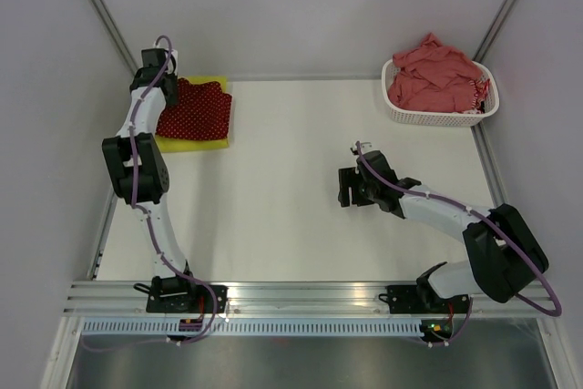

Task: Fold and stack the mixed laundry pile
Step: Place the skirt at the corner of the board.

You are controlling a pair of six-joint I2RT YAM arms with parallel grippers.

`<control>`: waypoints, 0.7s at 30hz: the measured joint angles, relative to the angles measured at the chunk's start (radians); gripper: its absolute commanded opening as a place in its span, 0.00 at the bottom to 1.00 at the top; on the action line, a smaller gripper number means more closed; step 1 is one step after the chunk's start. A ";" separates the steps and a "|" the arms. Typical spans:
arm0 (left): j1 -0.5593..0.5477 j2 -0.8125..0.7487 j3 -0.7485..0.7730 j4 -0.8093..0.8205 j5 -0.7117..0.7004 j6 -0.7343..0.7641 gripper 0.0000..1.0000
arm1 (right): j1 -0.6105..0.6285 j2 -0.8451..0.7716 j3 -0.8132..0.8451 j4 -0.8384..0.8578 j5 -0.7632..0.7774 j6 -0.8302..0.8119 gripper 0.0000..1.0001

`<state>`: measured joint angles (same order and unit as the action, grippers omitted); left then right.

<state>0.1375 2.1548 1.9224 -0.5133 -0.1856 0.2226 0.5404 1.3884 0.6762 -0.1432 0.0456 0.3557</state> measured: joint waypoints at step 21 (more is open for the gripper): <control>0.053 0.045 0.019 0.012 0.004 -0.015 0.84 | 0.000 0.010 0.002 -0.001 -0.008 0.018 0.77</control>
<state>0.1909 2.2002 1.9411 -0.5014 -0.1814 0.2077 0.5404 1.3983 0.6785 -0.1440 0.0380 0.3740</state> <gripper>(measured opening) 0.711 0.768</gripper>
